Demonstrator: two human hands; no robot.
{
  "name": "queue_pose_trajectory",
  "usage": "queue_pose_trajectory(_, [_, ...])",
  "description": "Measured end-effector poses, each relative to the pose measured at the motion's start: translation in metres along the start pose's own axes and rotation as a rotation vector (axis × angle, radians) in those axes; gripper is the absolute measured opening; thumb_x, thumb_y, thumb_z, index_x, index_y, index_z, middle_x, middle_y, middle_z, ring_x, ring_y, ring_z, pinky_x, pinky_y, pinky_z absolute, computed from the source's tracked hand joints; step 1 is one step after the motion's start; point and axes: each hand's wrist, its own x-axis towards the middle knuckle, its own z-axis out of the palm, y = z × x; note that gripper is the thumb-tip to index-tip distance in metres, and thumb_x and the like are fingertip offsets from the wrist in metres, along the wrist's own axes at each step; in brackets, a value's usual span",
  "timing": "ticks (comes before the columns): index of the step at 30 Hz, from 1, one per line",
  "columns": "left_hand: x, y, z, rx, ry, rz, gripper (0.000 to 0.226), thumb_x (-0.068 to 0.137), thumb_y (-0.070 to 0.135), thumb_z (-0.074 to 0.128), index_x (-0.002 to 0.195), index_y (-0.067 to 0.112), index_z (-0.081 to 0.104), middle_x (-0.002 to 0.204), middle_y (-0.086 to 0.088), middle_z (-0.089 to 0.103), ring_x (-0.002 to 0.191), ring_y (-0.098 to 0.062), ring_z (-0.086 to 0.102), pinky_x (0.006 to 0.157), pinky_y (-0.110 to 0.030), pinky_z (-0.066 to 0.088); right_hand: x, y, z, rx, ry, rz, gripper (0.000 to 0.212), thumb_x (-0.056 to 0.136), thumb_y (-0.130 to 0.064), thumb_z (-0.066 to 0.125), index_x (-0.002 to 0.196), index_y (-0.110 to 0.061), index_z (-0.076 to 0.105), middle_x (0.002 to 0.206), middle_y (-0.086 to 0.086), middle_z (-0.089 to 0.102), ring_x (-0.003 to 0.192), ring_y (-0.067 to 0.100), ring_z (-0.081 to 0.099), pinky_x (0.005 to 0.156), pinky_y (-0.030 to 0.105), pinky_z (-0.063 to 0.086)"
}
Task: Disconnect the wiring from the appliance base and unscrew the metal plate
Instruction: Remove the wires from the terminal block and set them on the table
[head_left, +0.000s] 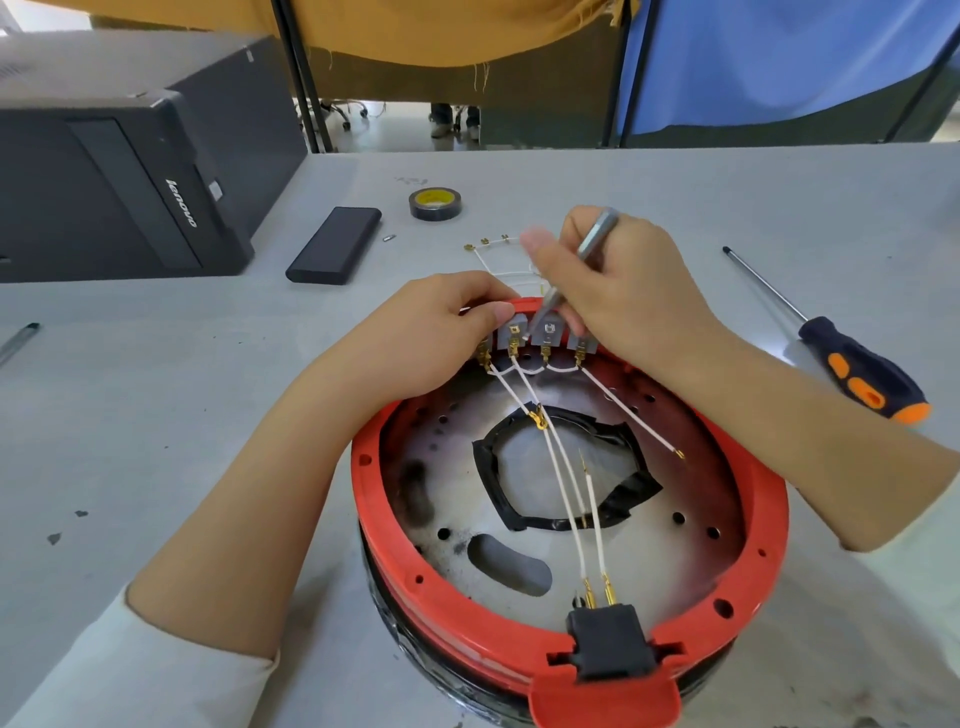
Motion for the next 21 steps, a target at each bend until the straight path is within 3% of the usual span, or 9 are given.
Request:
queue_pose_trajectory(3, [0.000,0.000,-0.001,-0.006,-0.004,0.002,0.021,0.097,0.033,0.047,0.109,0.035,0.064,0.102,0.014,0.065,0.096,-0.005,0.057,0.079,-0.015,0.041,-0.007,-0.006,-0.004,0.032,0.065,-0.176,0.044,0.101,-0.029,0.039,0.067,-0.002,0.047,0.045,0.008,0.049,0.043,0.014,0.055,0.044,0.032,0.042])
queue_pose_trajectory(7, [-0.001,0.000,-0.002,-0.042,-0.033,0.016,0.023,0.098,0.030,0.046,0.111,0.031,0.065,0.106,0.010,0.067,0.102,-0.009,0.058,0.093,-0.027,0.043,0.003,-0.015,-0.006,-0.042,-0.154,-0.149,0.044,0.101,-0.039,0.036,0.074,-0.009,0.053,0.045,-0.002,0.053,0.043,0.010,0.057,0.048,0.019,0.042])
queue_pose_trajectory(10, [-0.002,-0.001,-0.003,-0.115,-0.063,0.021,0.027,0.100,0.025,0.042,0.114,0.029,0.064,0.111,0.011,0.067,0.106,-0.007,0.058,0.097,-0.024,0.041,0.016,-0.019,-0.003,-0.171,-0.233,-0.159,0.049,0.100,-0.045,0.032,0.070,-0.013,0.053,0.046,-0.006,0.053,0.045,0.006,0.055,0.049,0.016,0.038])
queue_pose_trajectory(13, [-0.004,0.000,-0.004,-0.166,-0.025,0.009,0.031,0.101,0.022,0.039,0.093,0.039,0.064,0.100,0.015,0.068,0.094,-0.003,0.059,0.077,-0.003,0.038,0.016,-0.018,0.006,-0.317,-0.226,-0.246,0.049,0.100,-0.044,0.030,0.072,-0.009,0.048,0.051,0.000,0.050,0.050,0.013,0.051,0.054,0.029,0.039])
queue_pose_trajectory(15, [-0.003,0.000,-0.005,-0.158,-0.003,0.002,0.035,0.101,0.022,0.039,0.081,0.042,0.060,0.093,0.013,0.068,0.086,-0.004,0.058,0.065,-0.001,0.037,0.011,-0.017,0.011,-0.323,-0.240,-0.248,0.046,0.100,-0.043,0.029,0.071,-0.009,0.043,0.052,0.006,0.047,0.051,0.018,0.049,0.056,0.035,0.038])
queue_pose_trajectory(18, [-0.002,-0.001,-0.004,-0.141,-0.001,-0.006,0.034,0.101,0.025,0.038,0.079,0.036,0.061,0.066,0.020,0.063,0.061,0.006,0.051,0.057,-0.009,0.039,0.010,-0.015,0.015,-0.359,-0.243,-0.255,0.043,0.099,-0.044,0.029,0.072,-0.011,0.038,0.050,0.006,0.043,0.048,0.020,0.044,0.053,0.037,0.037])
queue_pose_trajectory(21, [0.000,-0.004,-0.003,-0.136,-0.001,-0.024,0.031,0.100,0.027,0.038,0.082,0.025,0.063,0.067,0.005,0.059,0.058,-0.003,0.046,0.061,-0.023,0.040,0.008,-0.018,0.016,-0.476,-0.240,-0.329,0.037,0.096,-0.043,0.028,0.074,-0.013,0.033,0.047,-0.006,0.032,0.043,0.009,0.032,0.046,0.028,0.026])
